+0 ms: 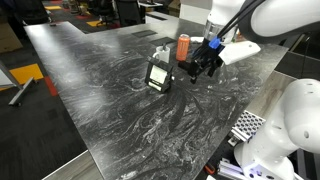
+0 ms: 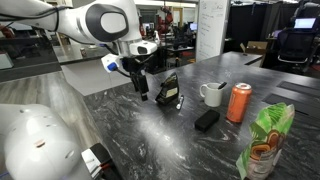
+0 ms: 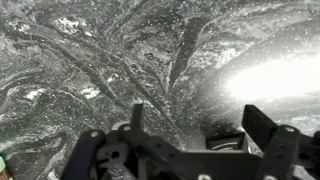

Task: Turn the duster around, then use it to clean the table

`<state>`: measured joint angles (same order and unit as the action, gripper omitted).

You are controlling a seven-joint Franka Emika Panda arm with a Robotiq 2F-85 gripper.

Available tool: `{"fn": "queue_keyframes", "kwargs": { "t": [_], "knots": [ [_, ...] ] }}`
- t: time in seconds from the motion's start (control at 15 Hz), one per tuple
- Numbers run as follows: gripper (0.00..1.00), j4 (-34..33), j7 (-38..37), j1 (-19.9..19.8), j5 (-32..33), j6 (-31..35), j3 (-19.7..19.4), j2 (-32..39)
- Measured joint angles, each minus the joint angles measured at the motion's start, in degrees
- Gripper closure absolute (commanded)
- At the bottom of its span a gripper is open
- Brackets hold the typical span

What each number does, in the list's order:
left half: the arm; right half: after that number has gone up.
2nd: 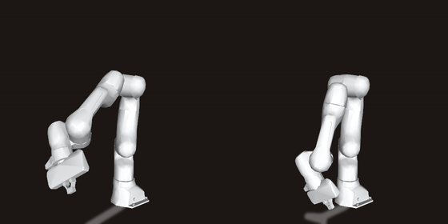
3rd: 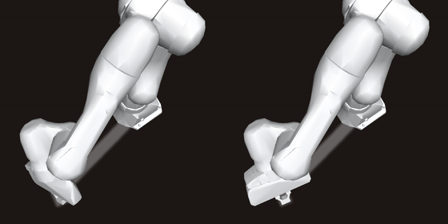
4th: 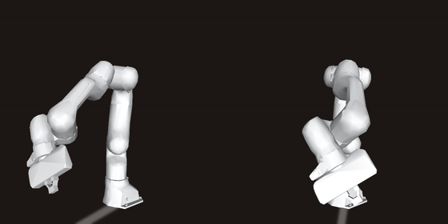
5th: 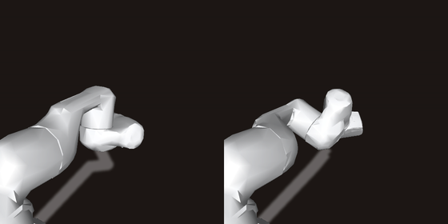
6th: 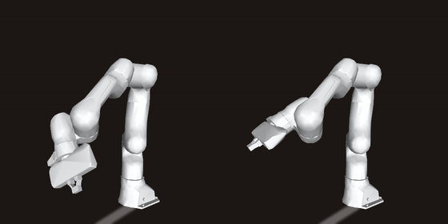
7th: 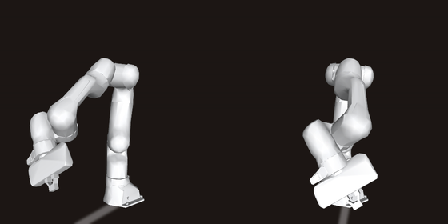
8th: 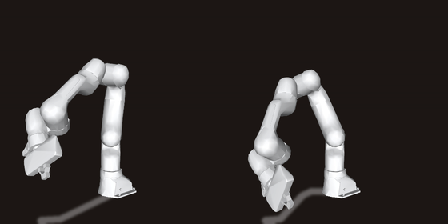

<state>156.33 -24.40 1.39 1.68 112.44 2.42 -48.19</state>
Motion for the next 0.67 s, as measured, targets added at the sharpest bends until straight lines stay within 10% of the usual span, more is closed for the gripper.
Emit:
{"fn": "queue_keyframes", "kwargs": {
  "t": [0.67],
  "knots": [
    [0.0,0.01,10.3,-11.87,10.57,2.97,-4.54,0.35]
  ]
}}
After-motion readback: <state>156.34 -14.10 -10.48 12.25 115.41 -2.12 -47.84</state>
